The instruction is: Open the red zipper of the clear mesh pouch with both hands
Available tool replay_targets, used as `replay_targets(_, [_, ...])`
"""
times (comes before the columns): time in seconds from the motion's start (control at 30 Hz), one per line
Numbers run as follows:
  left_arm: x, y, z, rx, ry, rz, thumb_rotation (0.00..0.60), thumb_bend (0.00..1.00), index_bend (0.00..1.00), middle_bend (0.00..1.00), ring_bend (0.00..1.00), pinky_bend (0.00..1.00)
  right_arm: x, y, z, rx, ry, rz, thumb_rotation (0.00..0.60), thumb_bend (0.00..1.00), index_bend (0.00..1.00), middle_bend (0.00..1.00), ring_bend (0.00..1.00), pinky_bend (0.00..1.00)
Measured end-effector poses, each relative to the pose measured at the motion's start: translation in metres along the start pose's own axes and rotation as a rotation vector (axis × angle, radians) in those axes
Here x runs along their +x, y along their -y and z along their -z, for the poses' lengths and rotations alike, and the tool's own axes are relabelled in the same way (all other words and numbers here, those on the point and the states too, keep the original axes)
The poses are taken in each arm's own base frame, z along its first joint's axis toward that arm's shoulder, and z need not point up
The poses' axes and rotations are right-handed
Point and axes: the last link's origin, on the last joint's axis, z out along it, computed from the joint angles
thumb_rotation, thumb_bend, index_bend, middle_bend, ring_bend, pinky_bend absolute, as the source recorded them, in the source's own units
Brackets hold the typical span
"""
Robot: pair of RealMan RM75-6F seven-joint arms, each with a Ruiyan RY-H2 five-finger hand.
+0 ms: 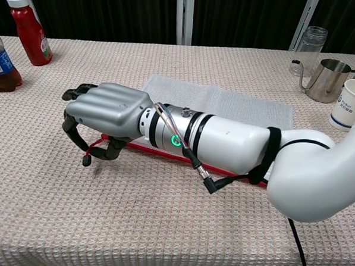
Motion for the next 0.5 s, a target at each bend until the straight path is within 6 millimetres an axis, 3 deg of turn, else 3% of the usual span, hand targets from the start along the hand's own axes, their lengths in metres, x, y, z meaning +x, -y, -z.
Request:
replay_targets(0.27, [-0.02,-0.024,-0.041,-0.151,0.116,0.175,0.6,0.16,0.26,0.14,0.1,0.14,0.025,0.005,0.02,0.088,-0.151,-0.005,0.6,0.48,0.93,0.32,0.02,0.0])
replay_targets(0.5, [-0.041,-0.079,-0.091,-0.39,0.203,0.286,0.6,0.16,0.28,0.14,0.1,0.13,0.056,0.007,0.031,0.163,-0.264,0.028,0.6,0.48,0.92,0.31,0.01,0.0])
